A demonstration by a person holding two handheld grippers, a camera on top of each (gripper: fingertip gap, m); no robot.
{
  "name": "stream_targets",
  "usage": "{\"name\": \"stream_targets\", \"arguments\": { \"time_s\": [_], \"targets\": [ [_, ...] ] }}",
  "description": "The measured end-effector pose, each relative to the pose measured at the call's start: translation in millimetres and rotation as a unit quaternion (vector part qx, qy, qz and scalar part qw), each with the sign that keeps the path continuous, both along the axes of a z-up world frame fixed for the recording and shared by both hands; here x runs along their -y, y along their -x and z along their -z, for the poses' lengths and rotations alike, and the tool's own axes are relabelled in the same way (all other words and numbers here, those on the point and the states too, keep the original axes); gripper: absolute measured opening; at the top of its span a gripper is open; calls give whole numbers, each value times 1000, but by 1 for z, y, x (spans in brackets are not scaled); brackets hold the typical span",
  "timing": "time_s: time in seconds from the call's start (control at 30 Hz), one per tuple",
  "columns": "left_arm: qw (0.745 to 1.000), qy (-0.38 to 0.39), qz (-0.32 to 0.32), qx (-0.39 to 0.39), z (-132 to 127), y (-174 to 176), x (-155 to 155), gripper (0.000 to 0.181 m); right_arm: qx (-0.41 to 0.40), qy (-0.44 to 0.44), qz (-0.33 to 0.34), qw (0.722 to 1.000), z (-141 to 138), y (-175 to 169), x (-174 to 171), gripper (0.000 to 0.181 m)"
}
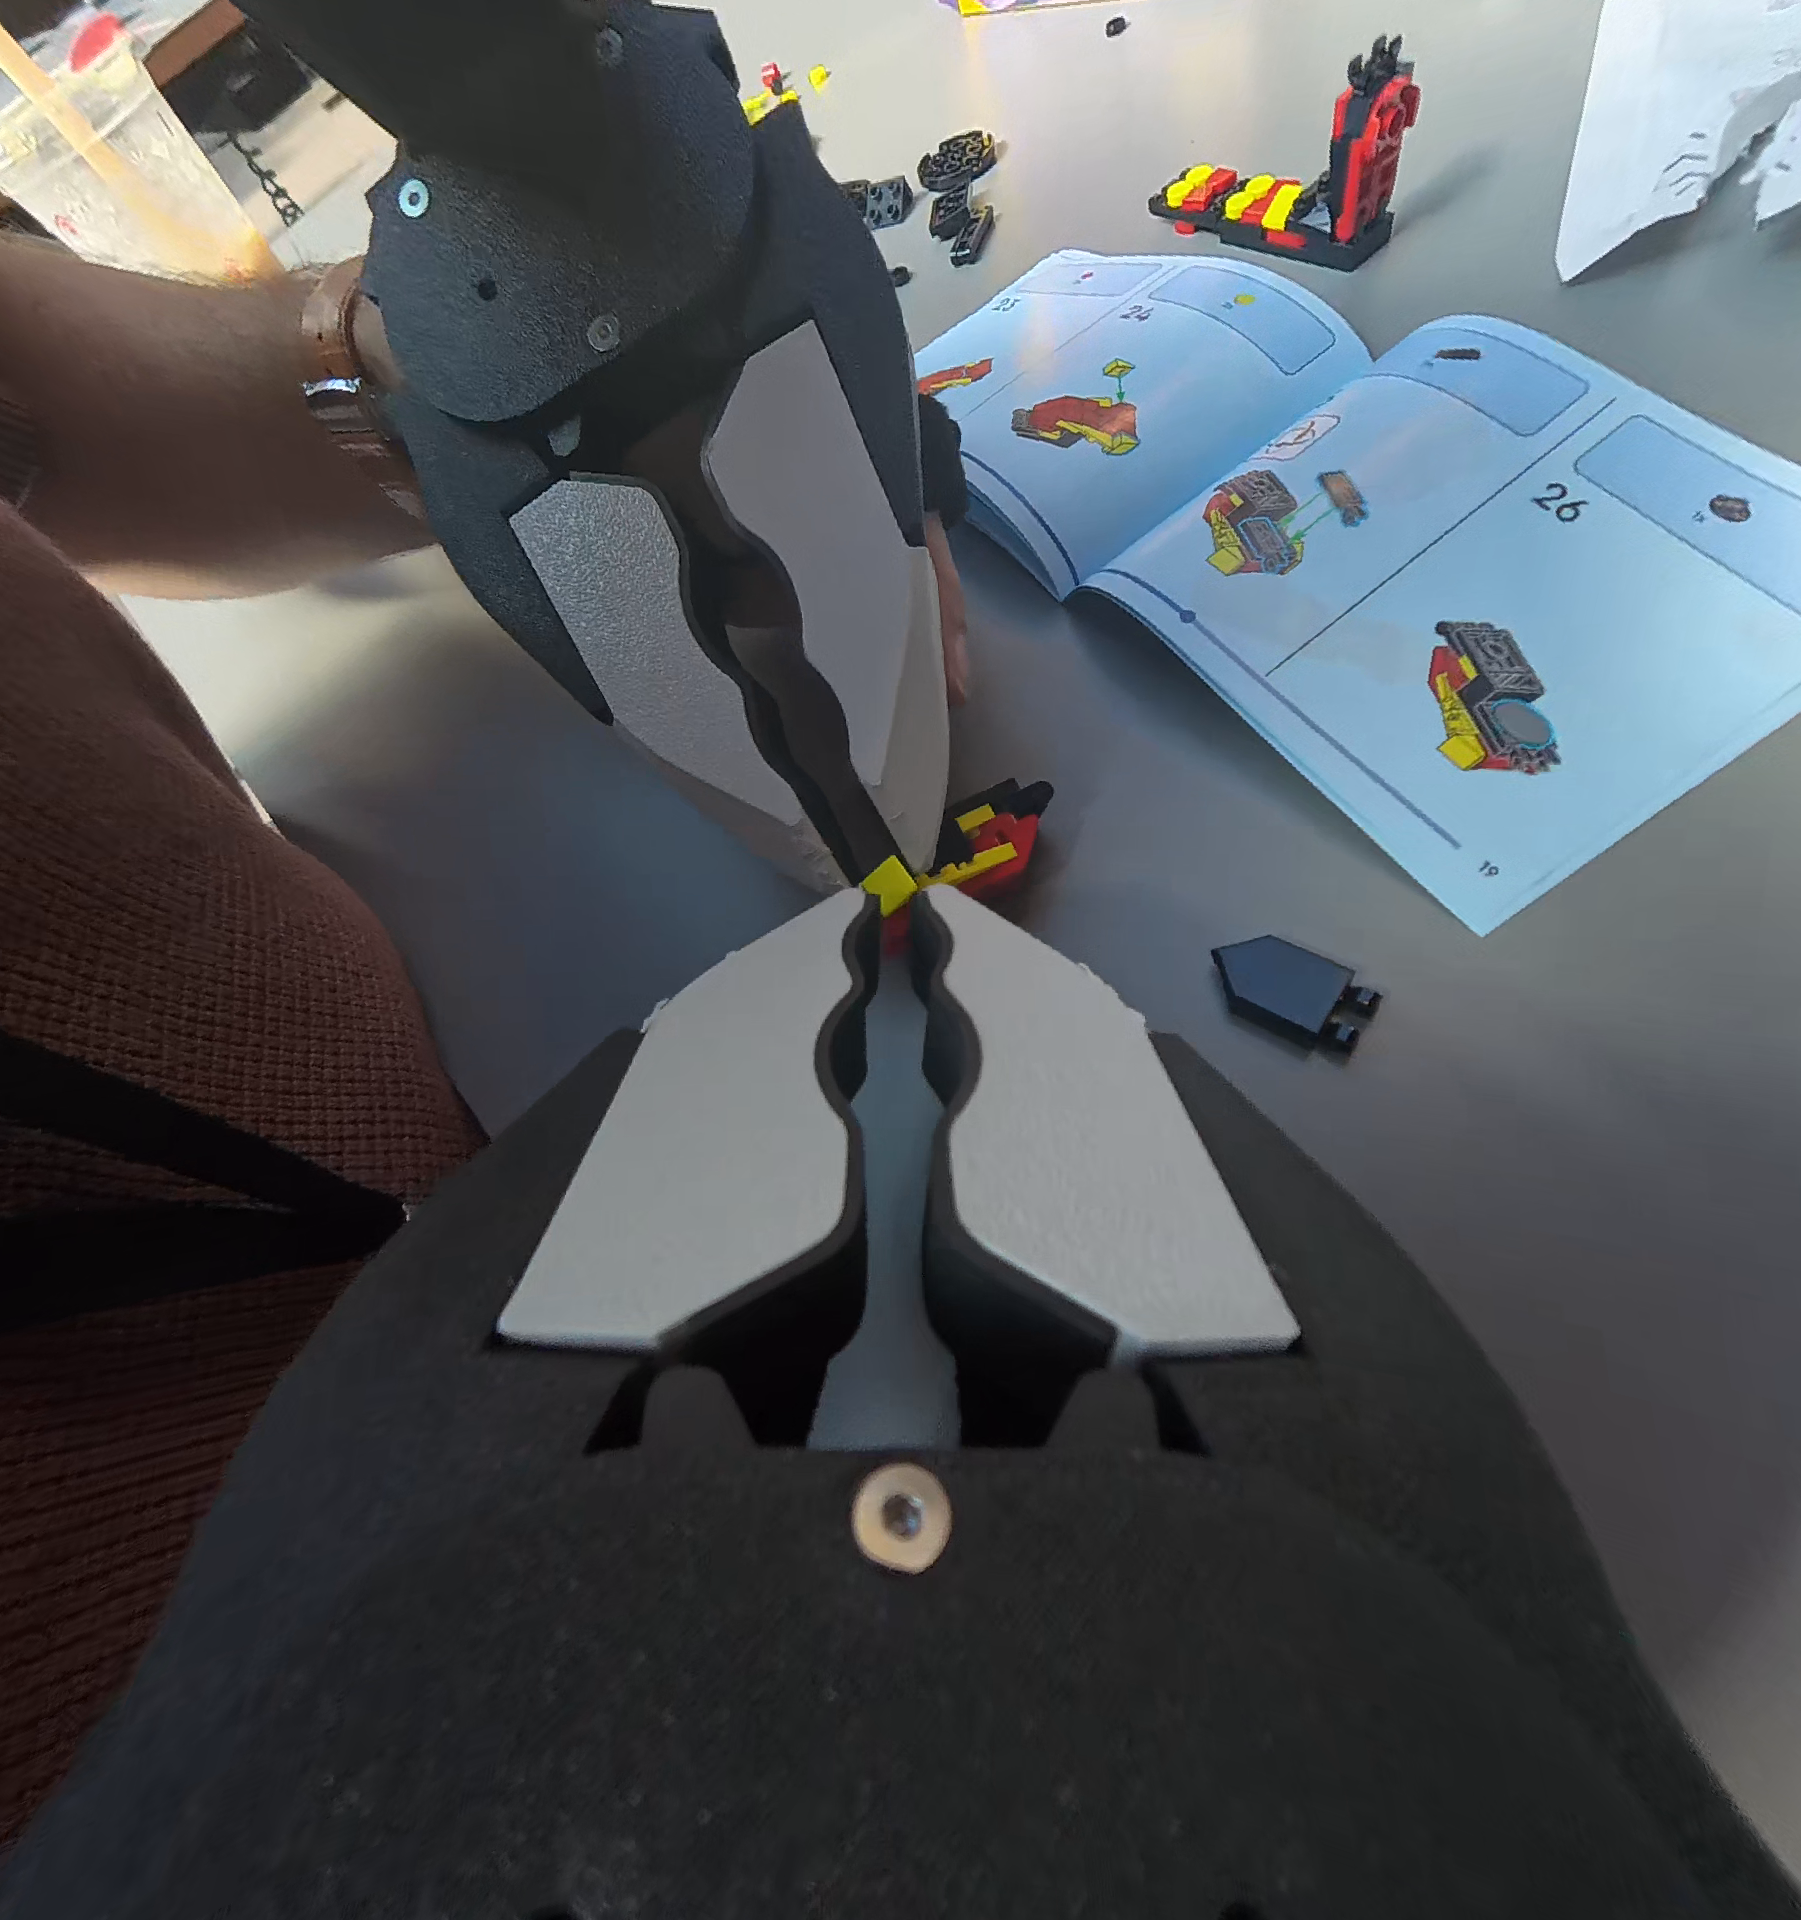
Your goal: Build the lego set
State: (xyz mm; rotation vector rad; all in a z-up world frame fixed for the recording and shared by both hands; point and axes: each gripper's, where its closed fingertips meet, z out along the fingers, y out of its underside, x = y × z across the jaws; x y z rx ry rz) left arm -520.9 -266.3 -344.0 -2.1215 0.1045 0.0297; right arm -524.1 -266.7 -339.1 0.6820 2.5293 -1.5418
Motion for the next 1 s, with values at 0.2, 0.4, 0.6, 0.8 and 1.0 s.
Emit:
{"name": "stream_targets", "arguments": {
  "time_s": [0.2,0.4,0.6,0.8,1.0],
  "targets": [
    [1000,-3,8,10,-3,-2,0,8,-122,-37,-49,991,-4,-3,5,5],
    [1000,-3,16,14,-5,-3,1,8,-171,-53,-63,982,-5,-1,4,10],
    [1000,1,21,15,-6,-4,0,8,-198,-74,-74,975,-3,-2,4,10],
    [999,1,26,22,-6,-5,0,8,-212,-84,-79,970,0,-3,4,8],
    [999,10,20,25,-3,-4,2,10,-207,-88,-84,971,2,-3,3,8]
  ]
}}
